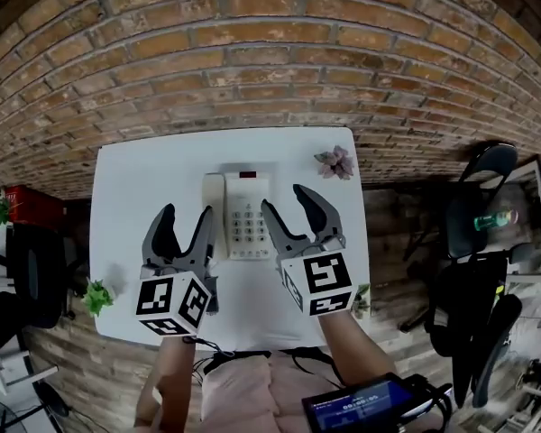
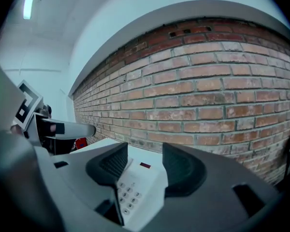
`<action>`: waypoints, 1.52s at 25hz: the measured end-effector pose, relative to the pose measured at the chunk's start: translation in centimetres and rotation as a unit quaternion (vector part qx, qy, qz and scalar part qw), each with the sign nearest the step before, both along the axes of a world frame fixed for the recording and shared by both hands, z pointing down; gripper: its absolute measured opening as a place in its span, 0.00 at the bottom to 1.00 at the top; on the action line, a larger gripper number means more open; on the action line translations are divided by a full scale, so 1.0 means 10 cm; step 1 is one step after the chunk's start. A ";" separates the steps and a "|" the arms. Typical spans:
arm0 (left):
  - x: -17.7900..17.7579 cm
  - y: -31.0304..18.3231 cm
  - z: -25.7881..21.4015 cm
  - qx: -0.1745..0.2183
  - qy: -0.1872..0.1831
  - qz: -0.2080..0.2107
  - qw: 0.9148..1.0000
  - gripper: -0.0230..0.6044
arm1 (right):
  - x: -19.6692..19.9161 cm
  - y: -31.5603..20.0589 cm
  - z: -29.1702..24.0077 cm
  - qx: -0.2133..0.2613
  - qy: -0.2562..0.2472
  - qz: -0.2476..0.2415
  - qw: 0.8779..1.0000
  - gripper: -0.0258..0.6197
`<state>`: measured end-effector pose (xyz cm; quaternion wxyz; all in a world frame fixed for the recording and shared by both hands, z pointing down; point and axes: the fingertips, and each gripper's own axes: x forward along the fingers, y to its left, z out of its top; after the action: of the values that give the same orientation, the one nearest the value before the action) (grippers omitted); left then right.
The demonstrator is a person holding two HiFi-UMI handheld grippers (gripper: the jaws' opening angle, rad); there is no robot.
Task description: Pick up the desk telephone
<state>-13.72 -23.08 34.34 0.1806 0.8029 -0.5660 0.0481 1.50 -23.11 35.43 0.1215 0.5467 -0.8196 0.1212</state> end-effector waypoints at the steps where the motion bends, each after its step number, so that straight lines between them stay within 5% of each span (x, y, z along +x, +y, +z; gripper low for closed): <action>1: 0.01 -0.06 0.08 -0.008 0.003 0.005 1.000 0.53 | -0.01 -0.04 0.08 -0.009 0.001 0.002 1.000 0.40; 19: 0.16 -0.52 1.44 -0.157 0.049 0.077 0.983 0.62 | -0.24 -0.38 1.33 -0.143 0.005 0.016 0.990 0.49; 28: 0.27 -0.52 1.70 -0.210 0.083 0.099 0.969 0.64 | -0.31 -0.42 1.59 -0.196 -0.043 0.010 0.980 0.55; 33: 0.33 -0.46 1.81 -0.252 0.114 0.113 0.954 0.64 | -0.33 -0.43 1.64 -0.217 -0.078 0.008 0.973 0.55; 38: 0.34 -0.45 1.83 -0.259 0.128 0.124 0.949 0.64 | -0.34 -0.44 1.68 -0.240 -0.117 -0.005 0.964 0.55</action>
<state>-10.31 -27.63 52.61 0.4453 0.7920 -0.4024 0.1119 -1.89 -27.49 52.23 0.1527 0.4794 -0.7778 0.3766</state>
